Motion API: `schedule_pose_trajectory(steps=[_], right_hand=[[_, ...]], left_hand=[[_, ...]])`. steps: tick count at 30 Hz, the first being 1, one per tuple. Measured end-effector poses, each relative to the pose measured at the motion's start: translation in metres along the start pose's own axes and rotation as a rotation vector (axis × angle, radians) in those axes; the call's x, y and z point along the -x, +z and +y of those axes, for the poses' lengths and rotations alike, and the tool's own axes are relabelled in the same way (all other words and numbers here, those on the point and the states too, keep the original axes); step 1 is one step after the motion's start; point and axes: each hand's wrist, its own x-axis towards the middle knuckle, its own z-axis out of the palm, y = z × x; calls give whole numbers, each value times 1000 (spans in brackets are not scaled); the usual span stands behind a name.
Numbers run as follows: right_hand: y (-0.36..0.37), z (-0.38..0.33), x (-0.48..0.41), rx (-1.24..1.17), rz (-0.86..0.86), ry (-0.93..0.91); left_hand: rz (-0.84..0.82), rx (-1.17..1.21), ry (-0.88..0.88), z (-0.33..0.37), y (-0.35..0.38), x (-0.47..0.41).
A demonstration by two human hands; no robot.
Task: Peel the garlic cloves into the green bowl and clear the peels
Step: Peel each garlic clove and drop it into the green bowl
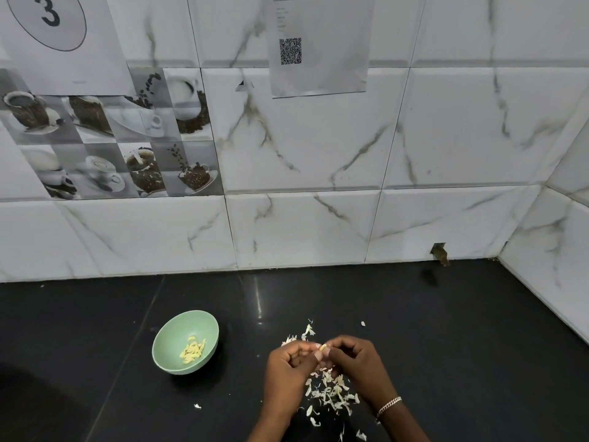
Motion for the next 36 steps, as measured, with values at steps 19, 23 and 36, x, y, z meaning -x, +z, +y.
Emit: schedule_pose_trajectory(steps=[19,23,36], right_hand=[[5,-7,2,20,-7,-28],[3,-8,3,55,-8,-4],[8,-14,6,57,89,-13]], left_hand=[[46,57,9,-1,-1,-2],[33,-39,65,-2,-1,-2],[15,-4,52,1,10,3]])
